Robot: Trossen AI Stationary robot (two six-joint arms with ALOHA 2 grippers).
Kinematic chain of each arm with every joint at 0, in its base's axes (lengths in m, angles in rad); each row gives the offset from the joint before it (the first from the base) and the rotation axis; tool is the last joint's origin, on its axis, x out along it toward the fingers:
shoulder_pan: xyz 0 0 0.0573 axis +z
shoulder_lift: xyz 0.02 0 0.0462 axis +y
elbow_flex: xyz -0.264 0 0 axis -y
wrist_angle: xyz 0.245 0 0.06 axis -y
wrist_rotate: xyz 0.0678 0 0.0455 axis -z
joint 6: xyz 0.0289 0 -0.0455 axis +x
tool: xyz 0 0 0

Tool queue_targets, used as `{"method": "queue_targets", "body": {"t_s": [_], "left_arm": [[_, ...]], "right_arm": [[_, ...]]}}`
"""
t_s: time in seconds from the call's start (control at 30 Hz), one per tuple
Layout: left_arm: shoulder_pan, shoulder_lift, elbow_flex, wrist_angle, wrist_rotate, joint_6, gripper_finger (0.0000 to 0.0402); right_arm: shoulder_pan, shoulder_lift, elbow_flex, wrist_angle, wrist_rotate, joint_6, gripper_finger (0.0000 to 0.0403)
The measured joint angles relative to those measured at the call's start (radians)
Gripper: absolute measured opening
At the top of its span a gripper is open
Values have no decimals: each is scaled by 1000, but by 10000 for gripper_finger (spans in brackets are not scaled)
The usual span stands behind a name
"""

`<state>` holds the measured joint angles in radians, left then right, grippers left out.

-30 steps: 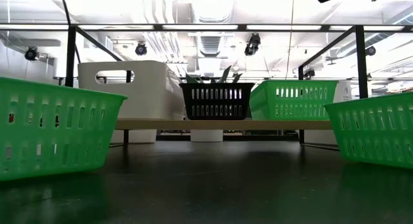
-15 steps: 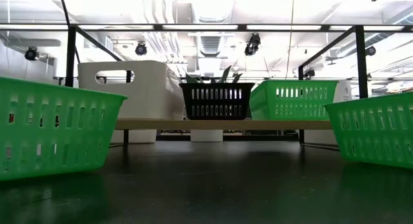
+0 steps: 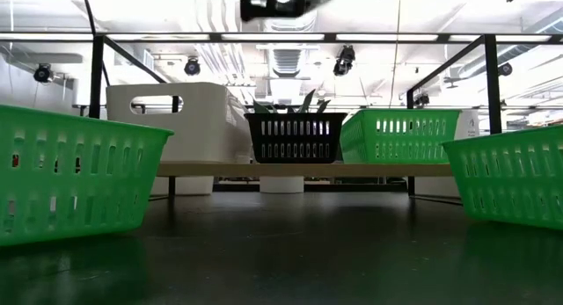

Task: Stack baskets on shelf by color
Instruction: Stack the left black bin on top of the other black bin on the shelf

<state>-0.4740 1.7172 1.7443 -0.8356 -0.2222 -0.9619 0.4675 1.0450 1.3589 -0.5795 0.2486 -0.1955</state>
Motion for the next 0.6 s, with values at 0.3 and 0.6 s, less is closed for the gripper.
{"method": "queue_targets", "body": {"t_s": [0.3,0.6], "left_arm": [[1,0,-4,9,19,67,1],[-11,0,-4,16,92,351,1]], "right_arm": [[-127,259,354,-272,-298,-99,238],[-303,450,603,-441,-784,-180,239]]}}
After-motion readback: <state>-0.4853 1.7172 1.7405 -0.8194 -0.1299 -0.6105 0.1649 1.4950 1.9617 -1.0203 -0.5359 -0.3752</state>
